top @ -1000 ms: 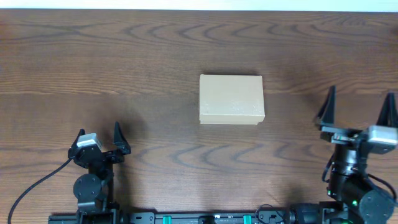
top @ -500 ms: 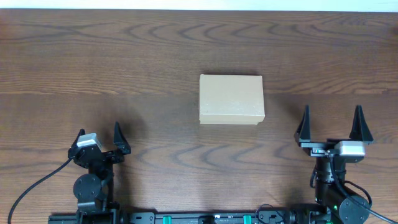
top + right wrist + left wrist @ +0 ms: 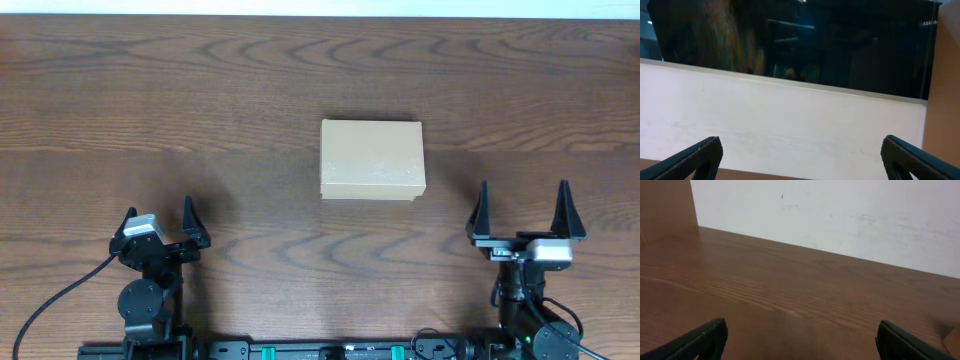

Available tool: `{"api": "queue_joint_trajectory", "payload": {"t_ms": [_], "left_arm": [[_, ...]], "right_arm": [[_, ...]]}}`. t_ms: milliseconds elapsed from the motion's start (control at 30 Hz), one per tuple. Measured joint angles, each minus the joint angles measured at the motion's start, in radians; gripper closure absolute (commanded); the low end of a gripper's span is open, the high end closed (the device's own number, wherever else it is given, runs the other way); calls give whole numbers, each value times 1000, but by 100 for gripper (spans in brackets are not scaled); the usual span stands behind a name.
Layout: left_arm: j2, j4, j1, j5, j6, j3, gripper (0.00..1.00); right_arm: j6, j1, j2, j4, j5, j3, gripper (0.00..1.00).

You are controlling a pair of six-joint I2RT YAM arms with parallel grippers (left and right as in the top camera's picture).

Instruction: Pack container

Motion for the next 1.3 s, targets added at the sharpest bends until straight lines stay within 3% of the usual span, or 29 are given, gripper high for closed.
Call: {"api": "queue_joint_trajectory", "payload": {"t_ms": [700,1233,1300], "left_arm": [[0,0,0,0,0,0,5],[0,-1,0,0,0,0,5],[0,0,0,0,0,0,5]], "right_arm": [[0,2,-36,10,-7,-100,1],[56,2,-40,-468,-8,-103,1],[56,2,-40,-468,-8,-103,1]]}}
